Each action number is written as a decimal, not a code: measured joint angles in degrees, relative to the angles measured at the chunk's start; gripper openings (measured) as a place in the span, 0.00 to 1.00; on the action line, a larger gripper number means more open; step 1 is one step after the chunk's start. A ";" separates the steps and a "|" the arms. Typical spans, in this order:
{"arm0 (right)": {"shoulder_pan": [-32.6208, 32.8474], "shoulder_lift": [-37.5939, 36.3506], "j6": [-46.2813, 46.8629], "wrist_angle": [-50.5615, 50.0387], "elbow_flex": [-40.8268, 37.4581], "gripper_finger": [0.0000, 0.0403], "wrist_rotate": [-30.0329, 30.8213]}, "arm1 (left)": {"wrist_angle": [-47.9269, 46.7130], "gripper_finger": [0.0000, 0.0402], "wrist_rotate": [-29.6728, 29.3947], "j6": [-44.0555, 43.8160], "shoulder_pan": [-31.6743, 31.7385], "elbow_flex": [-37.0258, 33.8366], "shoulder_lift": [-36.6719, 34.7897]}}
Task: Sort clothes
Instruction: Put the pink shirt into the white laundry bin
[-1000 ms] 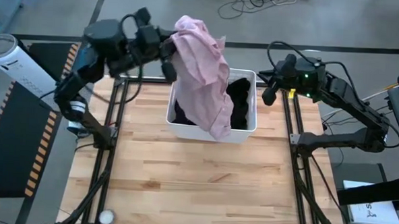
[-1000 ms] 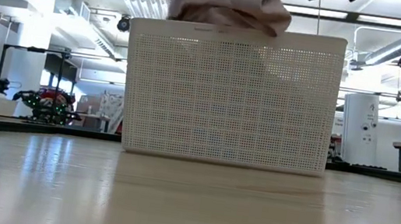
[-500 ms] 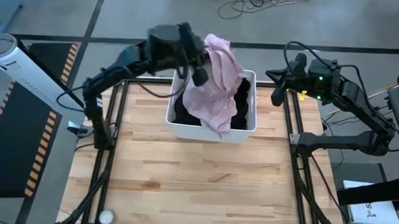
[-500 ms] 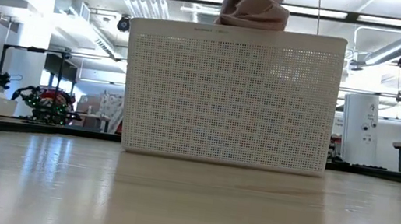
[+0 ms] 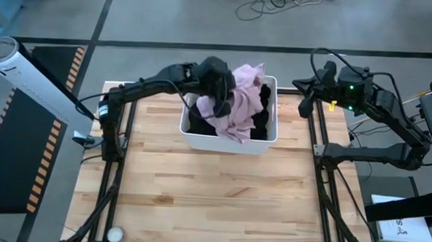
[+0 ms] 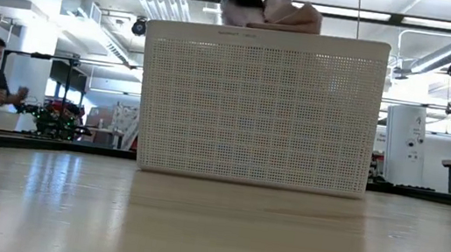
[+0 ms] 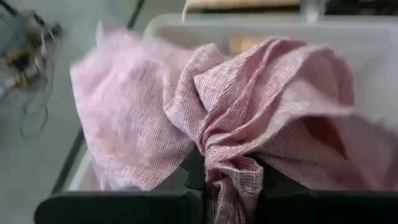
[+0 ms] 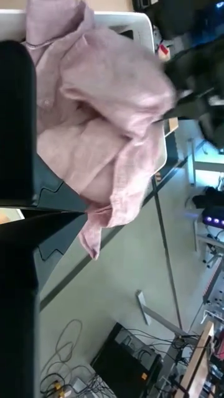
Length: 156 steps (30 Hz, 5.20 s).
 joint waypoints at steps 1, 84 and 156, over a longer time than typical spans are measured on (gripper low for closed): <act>0.00 0.00 0.32 0.01 0.00 0.00 0.00 | 0.35 0.06 0.05 -0.34 0.32 -1.62 0.00; -2.03 55.45 5.98 43.56 -11.52 0.00 -28.20 | 52.86 0.15 -1.59 -9.61 1.86 -80.12 -67.51; -3.49 25.26 -7.84 38.49 -17.58 0.00 -25.15 | 51.88 0.00 -1.94 -6.43 1.86 -82.12 -69.65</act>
